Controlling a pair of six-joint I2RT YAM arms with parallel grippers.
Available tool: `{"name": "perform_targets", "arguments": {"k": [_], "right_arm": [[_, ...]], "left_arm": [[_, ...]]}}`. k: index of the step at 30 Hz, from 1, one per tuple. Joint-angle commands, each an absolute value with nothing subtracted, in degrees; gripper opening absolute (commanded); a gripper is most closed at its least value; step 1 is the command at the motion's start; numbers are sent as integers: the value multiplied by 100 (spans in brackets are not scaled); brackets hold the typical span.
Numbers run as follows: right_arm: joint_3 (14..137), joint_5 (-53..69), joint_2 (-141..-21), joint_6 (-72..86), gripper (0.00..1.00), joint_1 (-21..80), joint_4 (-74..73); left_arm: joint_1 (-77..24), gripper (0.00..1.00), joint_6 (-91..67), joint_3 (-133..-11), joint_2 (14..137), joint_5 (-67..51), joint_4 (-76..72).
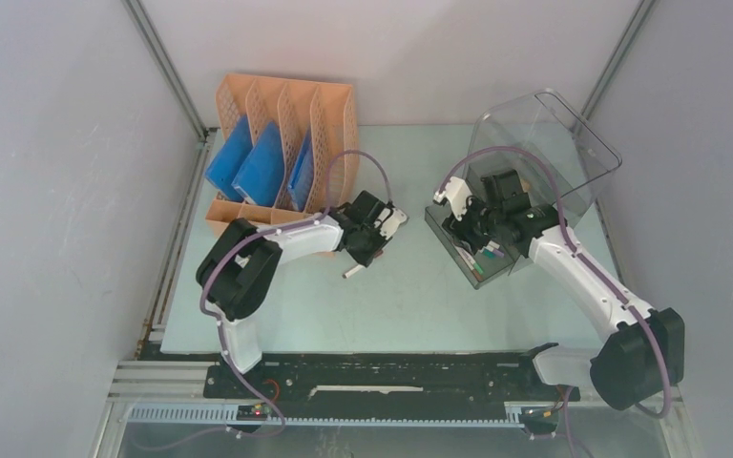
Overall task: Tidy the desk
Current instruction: Pick up the stationery from the center of the board.
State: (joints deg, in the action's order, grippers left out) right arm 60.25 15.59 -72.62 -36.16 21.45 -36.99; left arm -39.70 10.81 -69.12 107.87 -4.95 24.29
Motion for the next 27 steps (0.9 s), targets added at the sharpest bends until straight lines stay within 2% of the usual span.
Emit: {"name": "perform_targets", "arguments": {"k": [1, 19, 27], "right_arm": [[6021, 1799, -7051, -3700, 56, 2119, -3713], [6026, 3023, -6689, -3538, 57, 2248, -3714], [6276, 4553, -6731, -3111, 58, 2345, -3896]], "left_arm": [[-4170, 0, 468, -6382, 10068, -445, 1711], [-4340, 0, -1549, -3775, 7145, -191, -2128], [-4336, 0, -2853, -2937, 6630, -73, -3846]]}}
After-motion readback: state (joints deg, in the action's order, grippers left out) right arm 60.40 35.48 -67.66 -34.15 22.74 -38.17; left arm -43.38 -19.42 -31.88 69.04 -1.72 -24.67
